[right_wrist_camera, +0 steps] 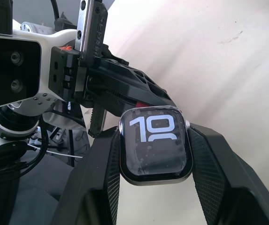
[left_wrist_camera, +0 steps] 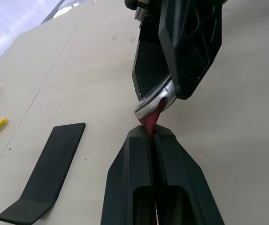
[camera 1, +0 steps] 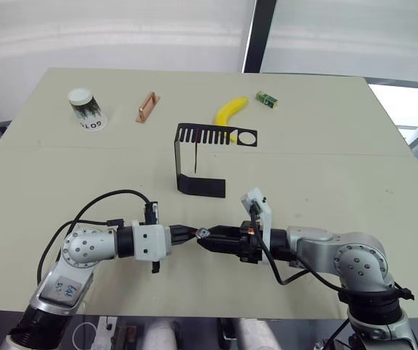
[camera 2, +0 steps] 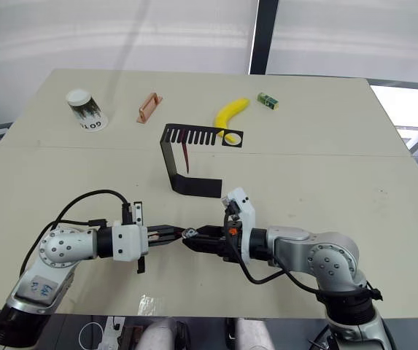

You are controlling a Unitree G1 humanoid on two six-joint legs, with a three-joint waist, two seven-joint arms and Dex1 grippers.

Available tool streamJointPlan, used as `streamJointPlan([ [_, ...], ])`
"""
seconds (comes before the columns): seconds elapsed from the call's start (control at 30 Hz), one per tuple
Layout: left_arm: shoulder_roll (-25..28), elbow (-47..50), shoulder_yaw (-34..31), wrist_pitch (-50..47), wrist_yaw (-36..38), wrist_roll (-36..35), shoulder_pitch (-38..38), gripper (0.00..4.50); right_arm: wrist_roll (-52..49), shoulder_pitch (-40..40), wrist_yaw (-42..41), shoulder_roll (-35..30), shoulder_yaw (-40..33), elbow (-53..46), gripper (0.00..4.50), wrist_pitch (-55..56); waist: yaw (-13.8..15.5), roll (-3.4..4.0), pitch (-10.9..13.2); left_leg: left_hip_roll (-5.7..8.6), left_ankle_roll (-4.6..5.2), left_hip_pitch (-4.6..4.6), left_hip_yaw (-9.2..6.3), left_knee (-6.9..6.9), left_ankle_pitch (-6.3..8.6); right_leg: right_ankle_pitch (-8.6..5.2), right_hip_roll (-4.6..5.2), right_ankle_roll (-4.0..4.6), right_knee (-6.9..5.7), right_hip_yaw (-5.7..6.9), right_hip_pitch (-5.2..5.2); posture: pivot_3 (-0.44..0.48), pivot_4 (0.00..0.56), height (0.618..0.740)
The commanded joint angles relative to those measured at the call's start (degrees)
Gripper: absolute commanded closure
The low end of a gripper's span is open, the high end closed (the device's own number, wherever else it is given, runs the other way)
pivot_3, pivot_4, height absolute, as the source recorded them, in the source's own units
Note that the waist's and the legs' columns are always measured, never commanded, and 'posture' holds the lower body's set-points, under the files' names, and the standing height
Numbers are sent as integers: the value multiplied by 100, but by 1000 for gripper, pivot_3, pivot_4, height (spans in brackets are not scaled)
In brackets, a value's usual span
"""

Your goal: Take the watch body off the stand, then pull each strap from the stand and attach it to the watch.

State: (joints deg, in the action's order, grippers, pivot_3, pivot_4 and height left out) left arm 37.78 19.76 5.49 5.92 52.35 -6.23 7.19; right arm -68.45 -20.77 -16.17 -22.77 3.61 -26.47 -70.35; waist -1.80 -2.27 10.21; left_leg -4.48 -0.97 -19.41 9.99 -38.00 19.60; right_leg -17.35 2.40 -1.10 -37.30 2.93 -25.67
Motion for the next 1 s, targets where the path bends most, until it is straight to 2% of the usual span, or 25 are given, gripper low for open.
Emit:
streamJointPlan([
  [0.03,-71,491,115,118,-12,-116,145,4500,-74,-51,56,50,13,-1,2893,-47,0,0,0,0,0,0,0,0,0,0,0,0,0,0,0,0,150,729],
  [0.5,-8,558,109,-37,70,-207,120,4500,-79,-37,-36,46,-12,-34,2893,-14,-1,0,0,0,0,-1,0,5,0,0,0,0,8,0,0,0,150,729],
  [0.57,17,641,67,-235,104,-350,111,3896,-87,-36,-113,45,-10,-76,2893,31,-1,1,0,0,0,-2,0,6,0,0,0,0,10,0,0,0,150,729],
  [0.6,84,669,-7,-268,144,-396,77,3768,-100,-41,-182,51,-18,-118,2893,86,-1,1,0,0,0,-3,0,6,0,0,0,0,12,1,0,0,150,729],
  [0.67,283,697,-202,-303,277,-485,-43,2857,-108,-53,-301,45,-22,-191,2893,178,-11,1,0,-1,0,-5,-1,7,0,0,0,-1,16,2,0,0,150,729],
  [0.7,380,685,-322,-296,319,-530,-112,2123,-88,-54,-363,27,-12,-225,2893,227,-17,1,1,-2,0,-5,0,9,0,0,-1,-1,17,2,0,0,150,729],
  [0.73,550,631,-567,-296,425,-646,-278,1881,67,-50,-526,-77,53,-314,2893,332,-35,3,2,-3,0,-4,0,12,0,0,-1,-1,18,2,0,0,150,729],
  [0.77,705,576,-809,-275,532,-766,-452,1101,295,-39,-718,-209,150,-419,2893,485,-46,4,2,-4,-1,-4,0,14,0,0,-4,-1,19,2,-1,0,150,729],
  [0.8,844,539,-1046,-369,624,-936,-639,929,610,-16,-908,-330,262,-520,2893,741,-55,6,4,-6,-1,-3,0,15,0,0,-4,0,20,2,-1,0,150,729],
  [0.87,984,491,-1531,-787,683,-1414,-989,14,1380,36,-1328,-677,600,-694,2893,1361,-86,9,5,-6,-1,-4,-1,21,0,0,-5,0,25,4,-3,0,150,729],
  [0.97,1103,369,-1947,-866,917,-1813,-1268,0,2412,166,-1966,-1126,1134,-809,2893,2306,-92,11,7,-5,-2,-6,-2,29,1,0,-3,-1,41,9,-2,0,150,729],
  [1.0,1134,241,-2149,-923,1070,-2053,-1291,0,3198,195,-2322,-1380,1521,-775,2893,3146,-89,11,7,-5,-3,-6,-2,33,3,0,-4,-2,46,11,-1,0,150,729],
])
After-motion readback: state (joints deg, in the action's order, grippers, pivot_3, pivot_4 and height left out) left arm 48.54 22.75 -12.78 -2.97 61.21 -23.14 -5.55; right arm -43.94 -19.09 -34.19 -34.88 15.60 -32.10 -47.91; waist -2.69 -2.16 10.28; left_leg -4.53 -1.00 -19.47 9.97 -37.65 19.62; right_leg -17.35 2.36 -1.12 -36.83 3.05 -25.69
